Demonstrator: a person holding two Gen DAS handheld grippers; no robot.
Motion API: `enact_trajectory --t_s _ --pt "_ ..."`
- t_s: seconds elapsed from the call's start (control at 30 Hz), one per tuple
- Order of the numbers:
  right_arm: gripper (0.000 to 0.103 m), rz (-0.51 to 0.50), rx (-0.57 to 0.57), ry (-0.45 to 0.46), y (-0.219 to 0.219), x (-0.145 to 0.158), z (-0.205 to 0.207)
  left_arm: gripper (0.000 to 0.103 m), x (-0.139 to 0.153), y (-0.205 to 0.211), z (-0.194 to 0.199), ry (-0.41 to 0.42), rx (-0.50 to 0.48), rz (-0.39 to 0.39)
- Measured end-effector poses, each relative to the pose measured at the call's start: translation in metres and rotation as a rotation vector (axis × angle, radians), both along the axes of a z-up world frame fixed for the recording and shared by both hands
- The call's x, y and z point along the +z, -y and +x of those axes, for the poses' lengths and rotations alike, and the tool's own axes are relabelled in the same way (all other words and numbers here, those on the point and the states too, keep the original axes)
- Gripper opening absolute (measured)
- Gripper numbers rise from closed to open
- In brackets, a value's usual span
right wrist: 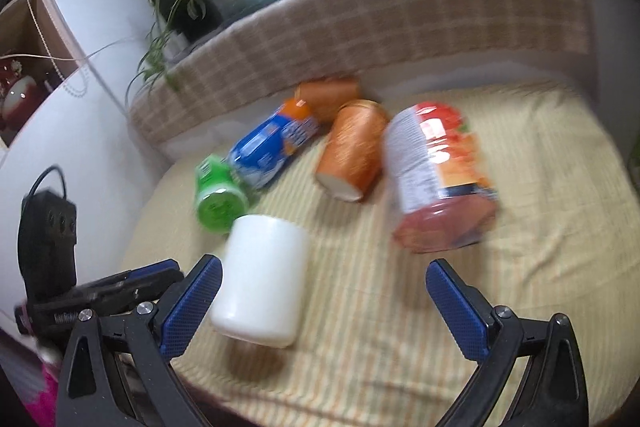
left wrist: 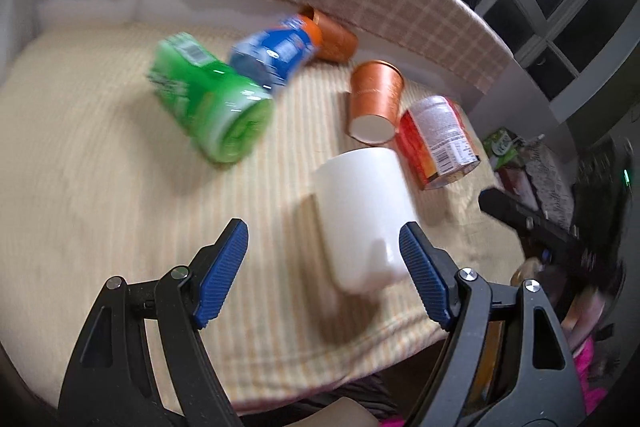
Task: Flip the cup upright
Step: 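Lift the white cup with the left gripper and rotate it upright, then grasp the white cup with the right gripper while the left gripper releases it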
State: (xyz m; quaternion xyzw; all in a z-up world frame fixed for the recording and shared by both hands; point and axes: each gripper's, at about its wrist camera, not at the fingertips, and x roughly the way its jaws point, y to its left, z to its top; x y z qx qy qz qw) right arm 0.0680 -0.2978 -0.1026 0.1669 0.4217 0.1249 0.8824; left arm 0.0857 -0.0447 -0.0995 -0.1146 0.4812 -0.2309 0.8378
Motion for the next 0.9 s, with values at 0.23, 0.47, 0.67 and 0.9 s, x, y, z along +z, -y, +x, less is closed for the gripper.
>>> enact_trajectory --t_s 0.23,0.47,0.67,0.9 --pt "0.101 0.031 0.116 -0.094 -0.023 -0.003 0.029 0.08 0.003 -0.03 -0.03 0.084 0.071 0.099" --pt "0.101 0.018 0.206 -0.186 -0.05 -0.013 0.054 0.08 0.004 -0.034 -0.047 0.132 0.083 0.16" --pt "0.096 0.043 0.195 -0.276 -0.048 -0.03 0.072 0.08 0.007 -0.031 -0.052 0.148 0.072 0.167" --pt "0.094 0.059 0.233 -0.336 -0.057 -0.042 0.084 0.08 0.007 -0.031 -0.052 0.149 0.073 0.167"
